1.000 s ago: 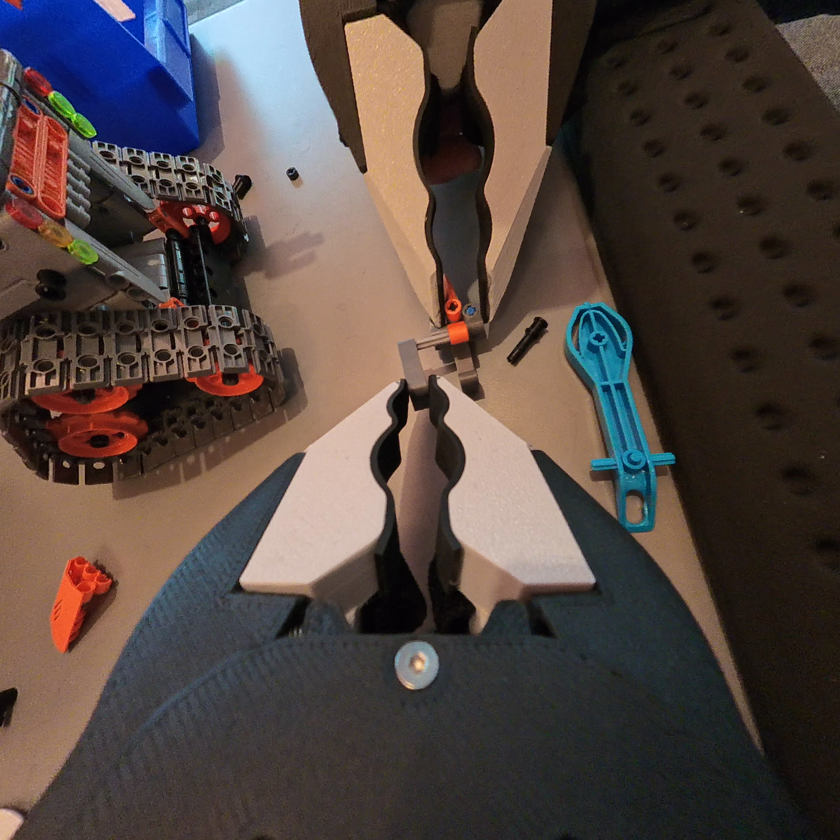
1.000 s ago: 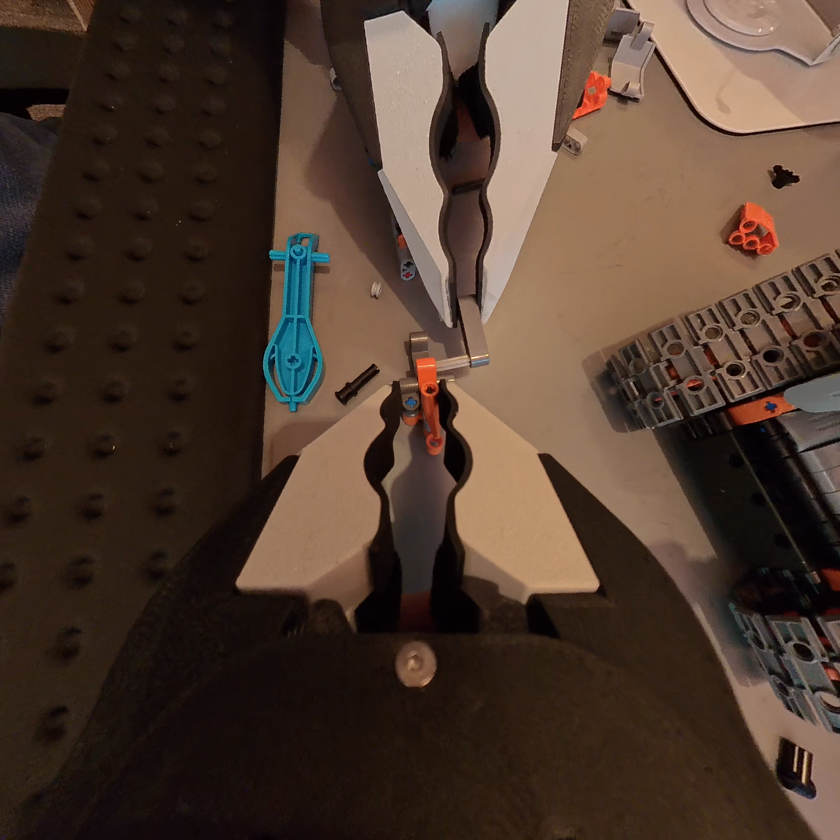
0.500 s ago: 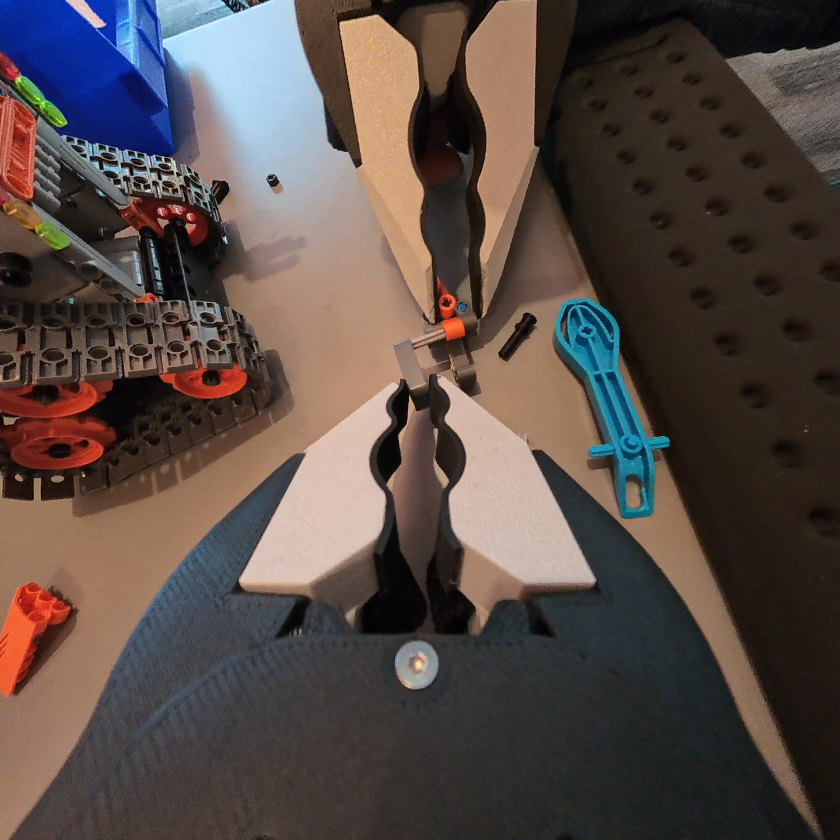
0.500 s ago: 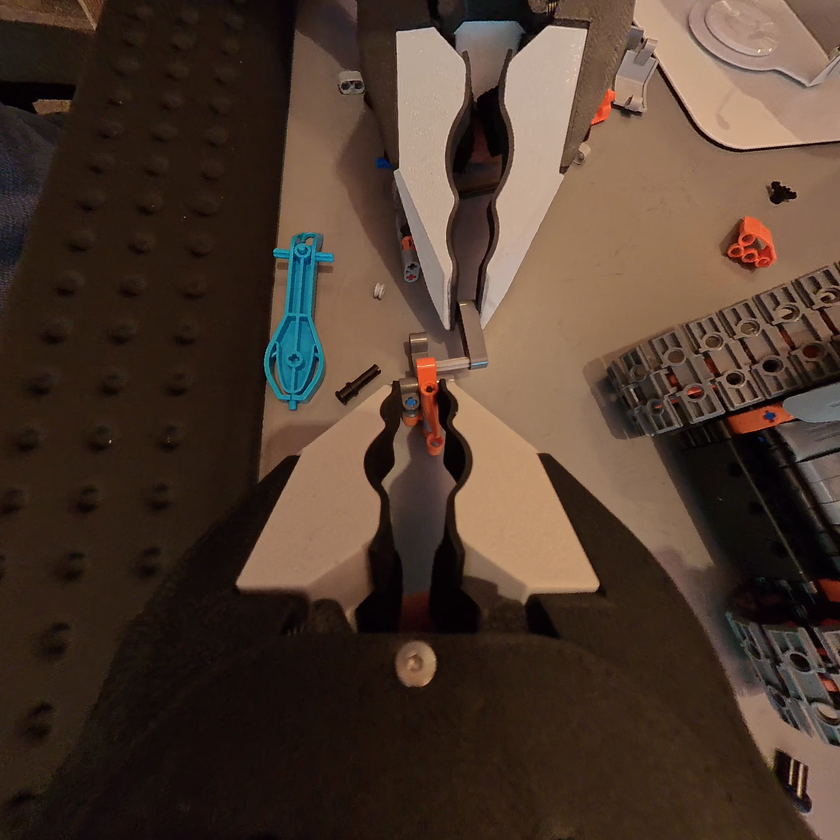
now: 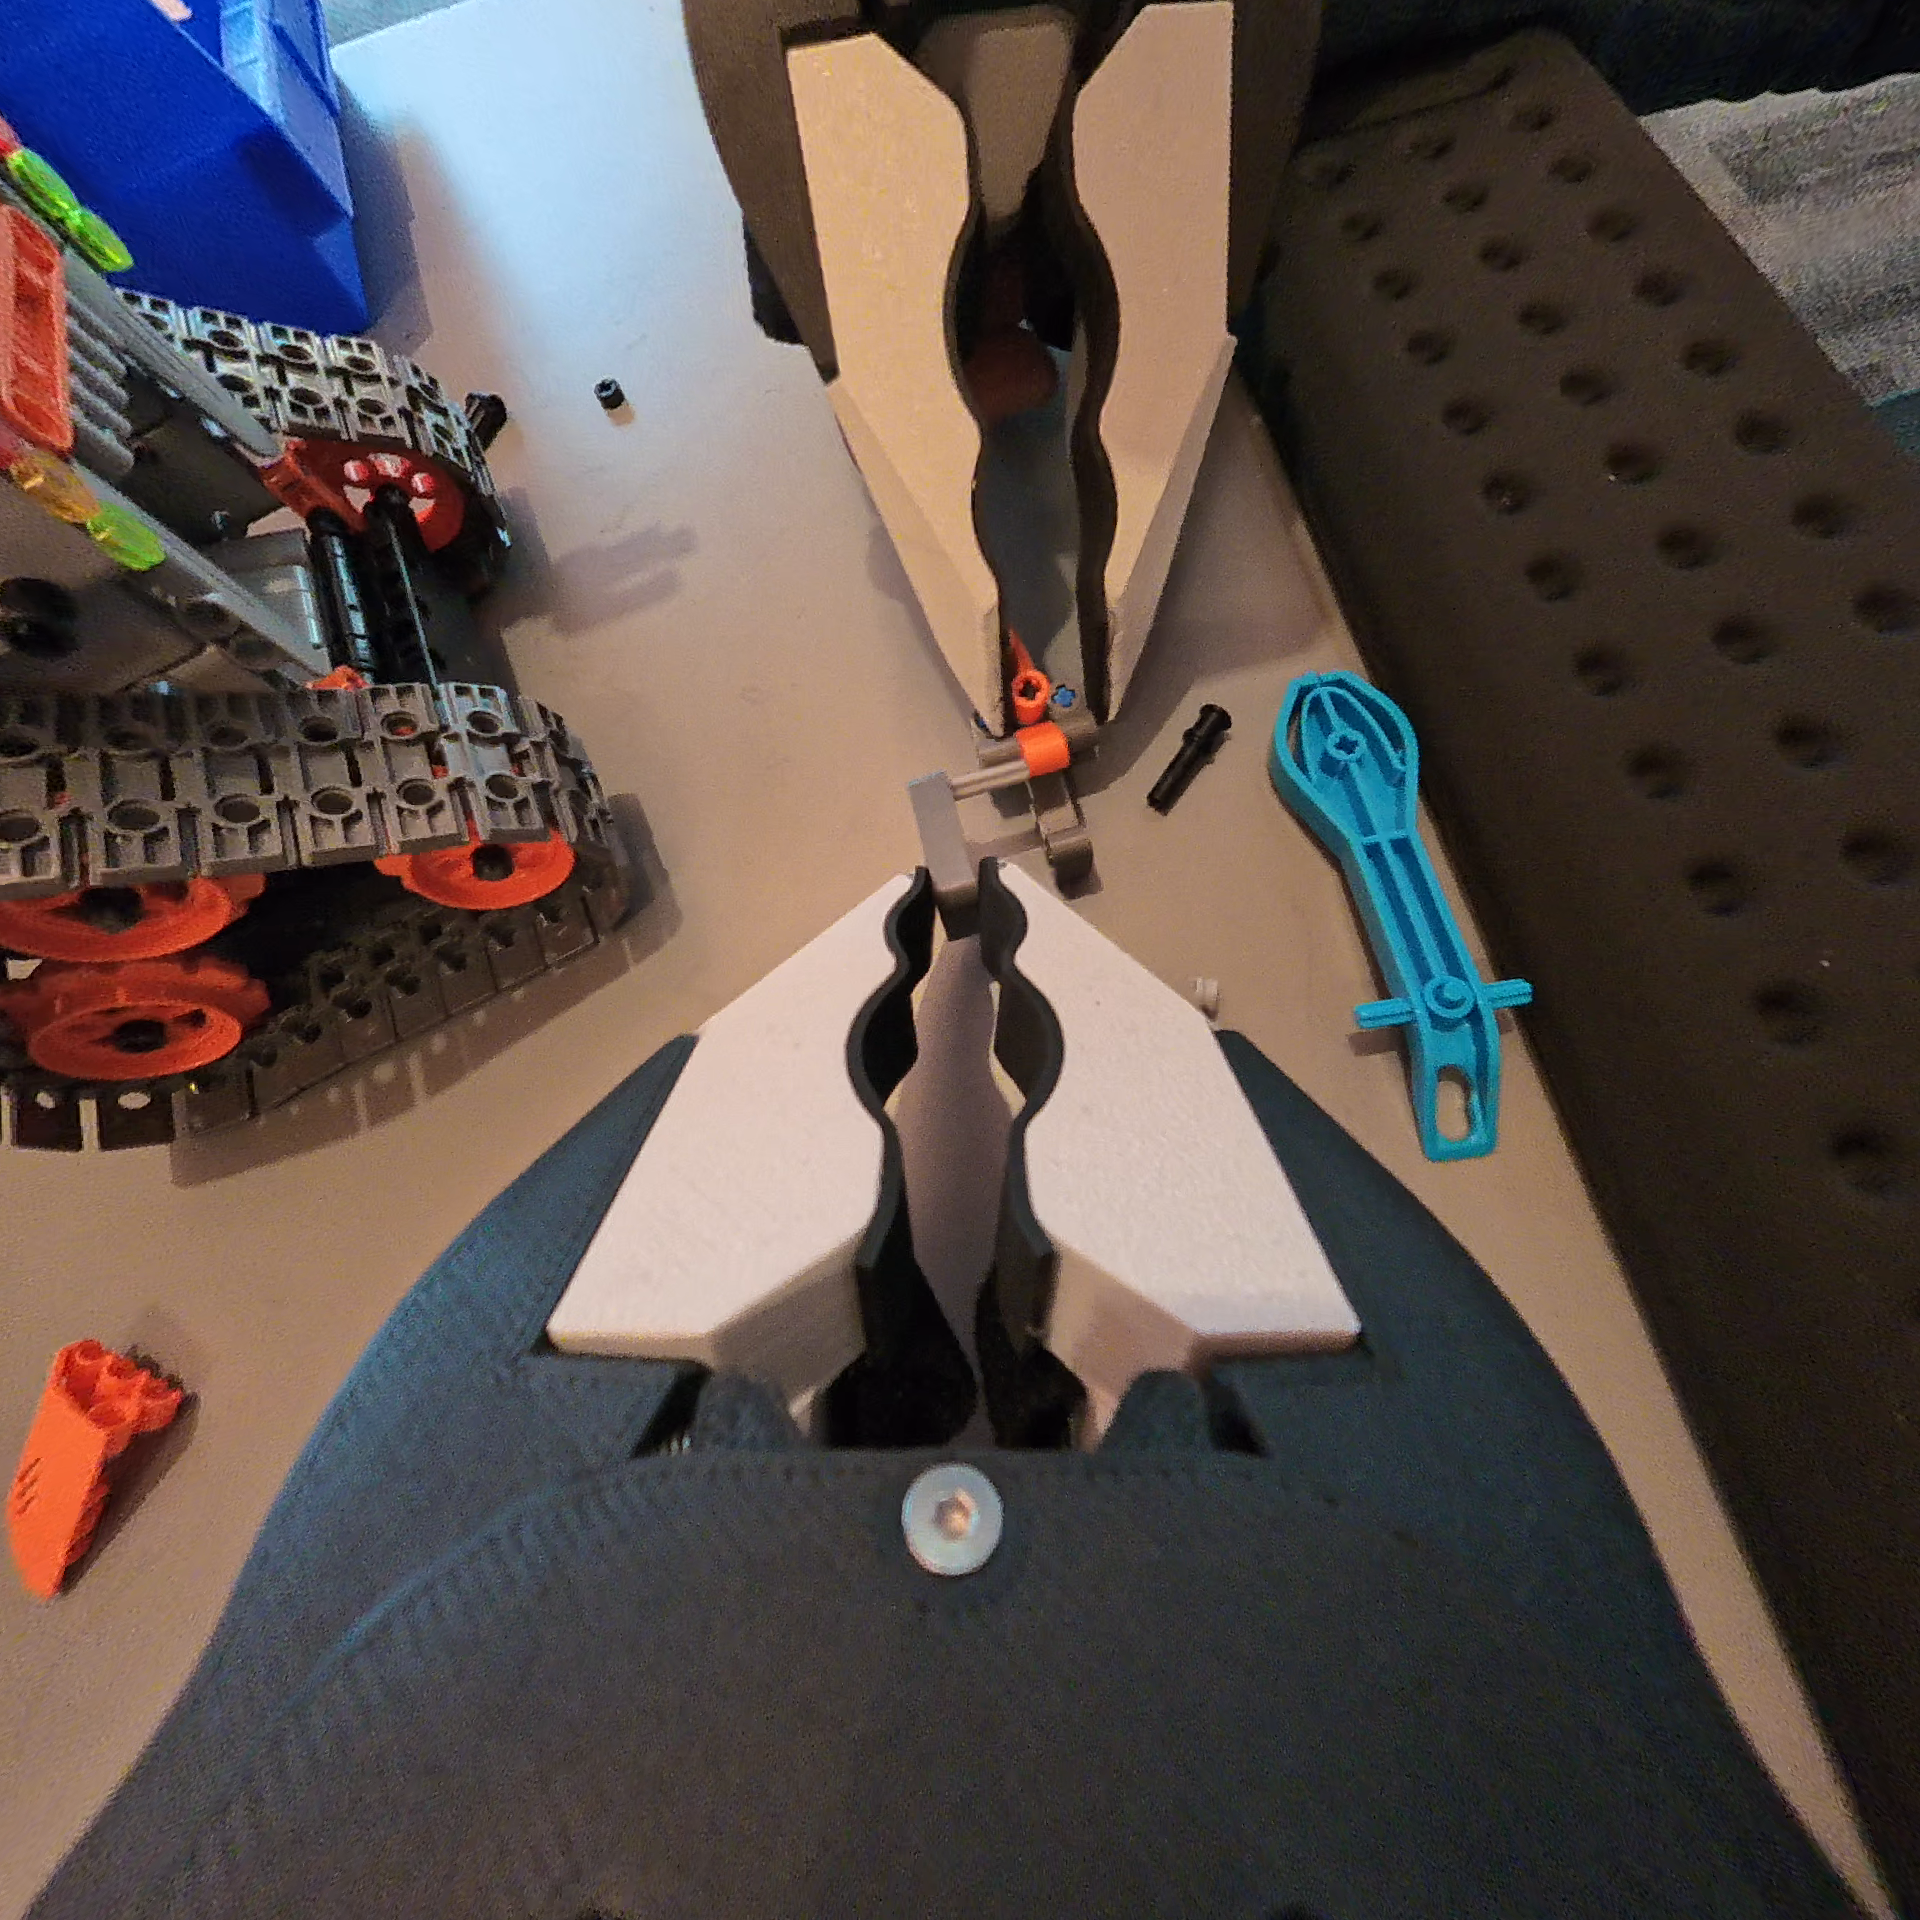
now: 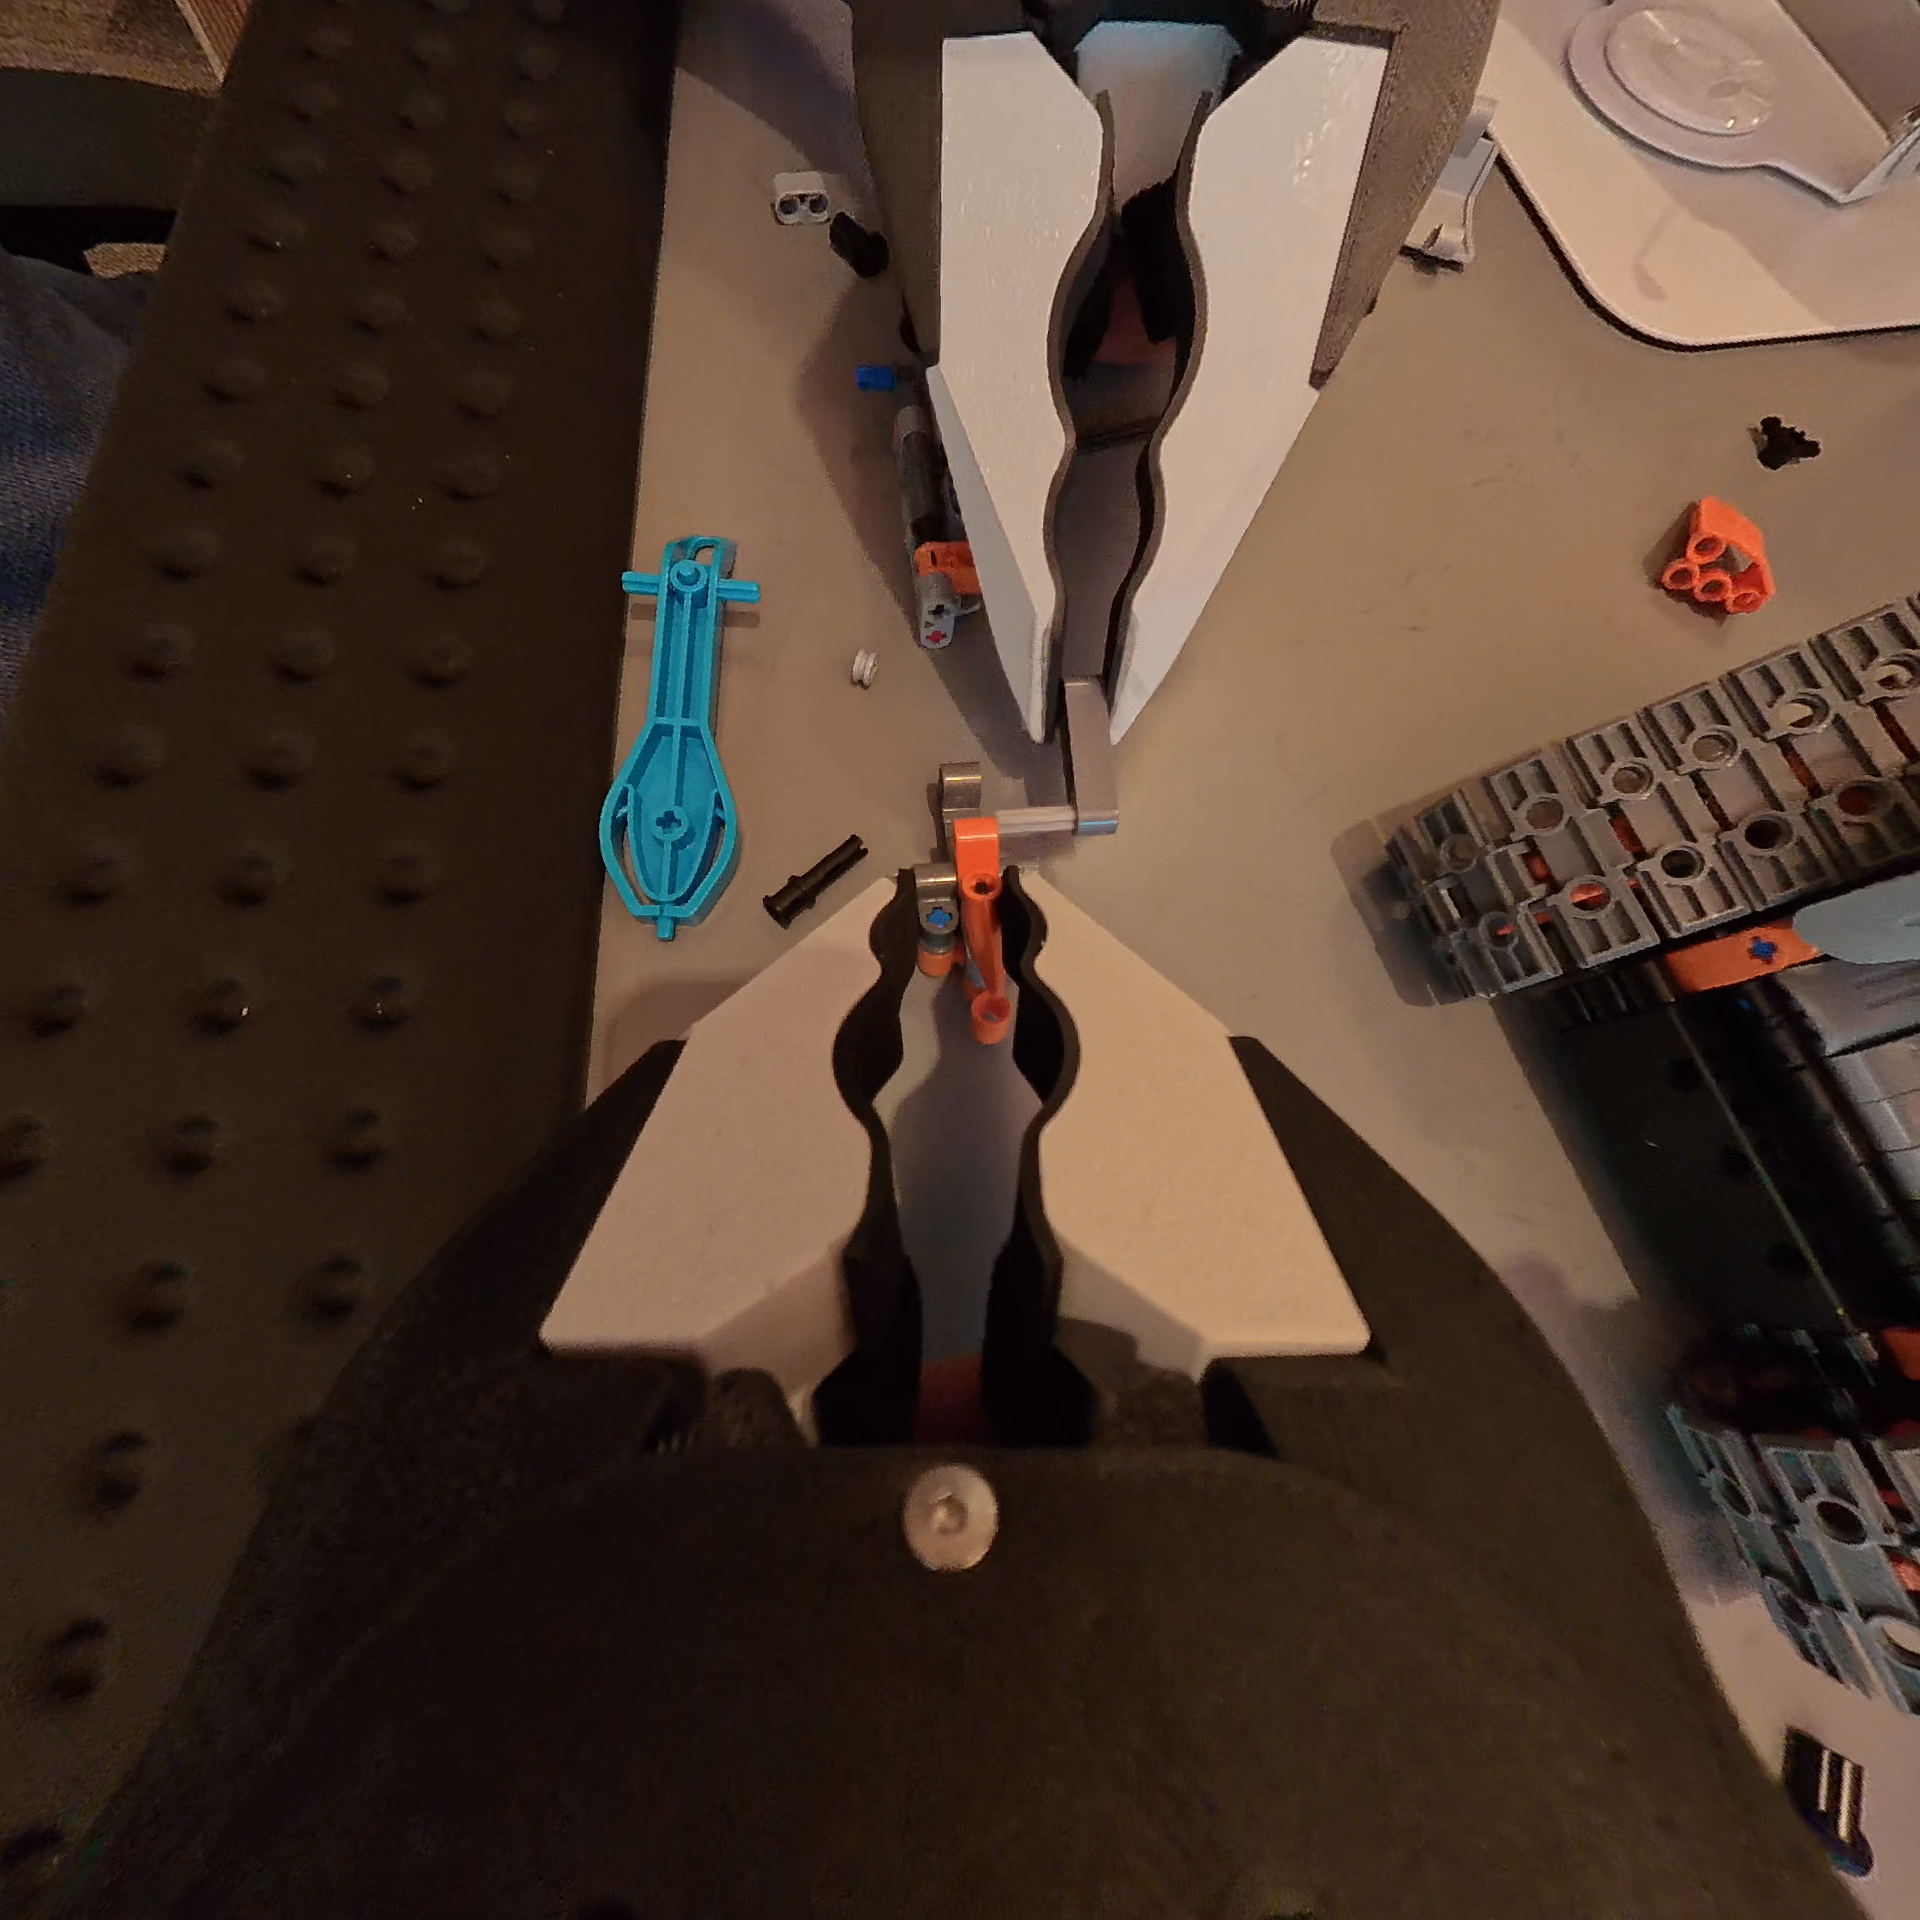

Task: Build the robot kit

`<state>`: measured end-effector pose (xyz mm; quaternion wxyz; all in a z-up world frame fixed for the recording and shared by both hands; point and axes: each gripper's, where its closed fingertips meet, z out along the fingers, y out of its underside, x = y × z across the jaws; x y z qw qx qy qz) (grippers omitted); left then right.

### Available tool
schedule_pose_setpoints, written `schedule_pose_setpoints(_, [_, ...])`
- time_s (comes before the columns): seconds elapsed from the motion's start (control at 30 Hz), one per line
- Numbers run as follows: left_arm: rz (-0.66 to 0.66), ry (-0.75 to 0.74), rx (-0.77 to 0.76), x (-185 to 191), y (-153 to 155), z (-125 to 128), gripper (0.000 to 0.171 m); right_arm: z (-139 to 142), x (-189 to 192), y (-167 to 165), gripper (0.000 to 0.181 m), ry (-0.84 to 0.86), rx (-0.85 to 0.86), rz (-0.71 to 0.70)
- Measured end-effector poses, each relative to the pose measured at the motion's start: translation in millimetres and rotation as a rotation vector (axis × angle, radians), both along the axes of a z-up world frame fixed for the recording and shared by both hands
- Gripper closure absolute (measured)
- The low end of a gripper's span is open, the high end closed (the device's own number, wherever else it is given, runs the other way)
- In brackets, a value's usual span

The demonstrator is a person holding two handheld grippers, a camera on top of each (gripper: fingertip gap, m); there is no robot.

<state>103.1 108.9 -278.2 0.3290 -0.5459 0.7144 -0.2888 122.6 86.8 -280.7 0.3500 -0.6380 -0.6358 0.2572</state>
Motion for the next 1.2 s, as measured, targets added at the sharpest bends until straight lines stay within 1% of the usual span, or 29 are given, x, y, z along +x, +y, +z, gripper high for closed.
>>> schedule_pose_setpoints(0.1, [0.022,0.024,0.003,1.0,2.0,0.2,0.166,0.1,0.1,0.3,0.167,-0.001,0.002,-0.002])
schedule_pose_setpoints(0.2, [0.028,0.063,0.021,1.5,1.1,-5.0,0.166,0.1,0.3,1.0,0.167,-0.002,0.002,-0.008])
schedule_pose_setpoints(0.27, [-0.003,0.101,0.01,1.9,-8.7,-8.3,0.166,0.2,1.7,2.9,0.168,-0.008,0.009,-0.017])
schedule_pose_setpoints(0.33, [0.028,0.13,0.045,3.2,-4.6,-6.5,0.166,0.1,2.2,3.2,0.168,-0.011,0.013,-0.018])
schedule_pose_setpoints(0.47, [0.057,0.203,0.054,1.2,0.8,-6.4,0.166,0.4,2.0,2.8,0.168,-0.015,0.023,-0.015])
schedule_pose_setpoints(0.67, [0.109,0.271,0.013,-1.5,6.0,-4.1,0.166,0.6,1.3,2.1,0.168,-0.022,0.033,-0.013])
schedule_pose_setpoints(0.87, [0.152,0.303,0.026,0.1,9.1,2.1,0.166,0.5,-1.5,1.9,0.168,-0.032,0.044,-0.011])
schedule_pose_setpoints(1.2, [0.165,0.389,0.023,-0.8,3.3,5.5,0.166,0.5,-3.0,2.2,0.168,-0.049,0.066,-0.021])
